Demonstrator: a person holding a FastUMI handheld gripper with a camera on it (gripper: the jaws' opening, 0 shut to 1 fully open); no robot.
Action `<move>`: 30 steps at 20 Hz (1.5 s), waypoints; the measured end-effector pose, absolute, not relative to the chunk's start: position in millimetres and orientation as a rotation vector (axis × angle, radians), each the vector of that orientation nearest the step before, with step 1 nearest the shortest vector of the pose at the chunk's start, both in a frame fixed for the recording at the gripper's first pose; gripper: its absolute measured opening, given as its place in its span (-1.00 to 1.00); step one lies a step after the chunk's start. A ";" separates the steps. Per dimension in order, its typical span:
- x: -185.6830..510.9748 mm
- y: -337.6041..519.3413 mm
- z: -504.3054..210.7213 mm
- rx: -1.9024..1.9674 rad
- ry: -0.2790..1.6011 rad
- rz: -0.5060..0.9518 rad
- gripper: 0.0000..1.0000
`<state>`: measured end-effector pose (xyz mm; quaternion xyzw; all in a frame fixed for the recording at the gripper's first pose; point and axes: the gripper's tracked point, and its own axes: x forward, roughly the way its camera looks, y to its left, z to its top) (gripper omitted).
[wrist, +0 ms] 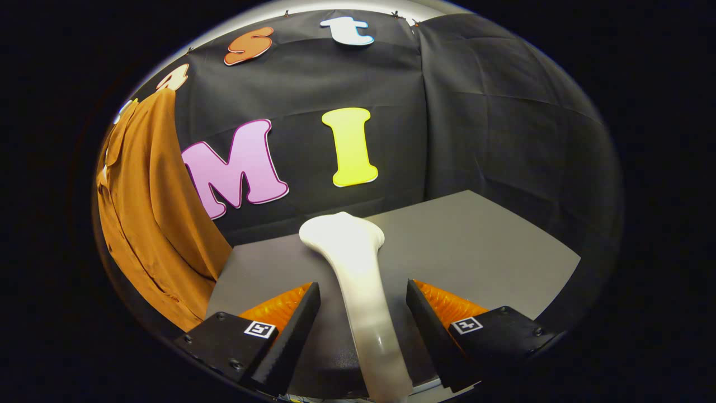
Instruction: Iron the clothes twice with a garment steamer, once on the left side and once on the right side.
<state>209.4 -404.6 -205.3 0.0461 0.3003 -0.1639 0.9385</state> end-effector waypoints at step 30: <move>175.6 -384.3 -145.1 0.042 0.508 -0.360 -0.11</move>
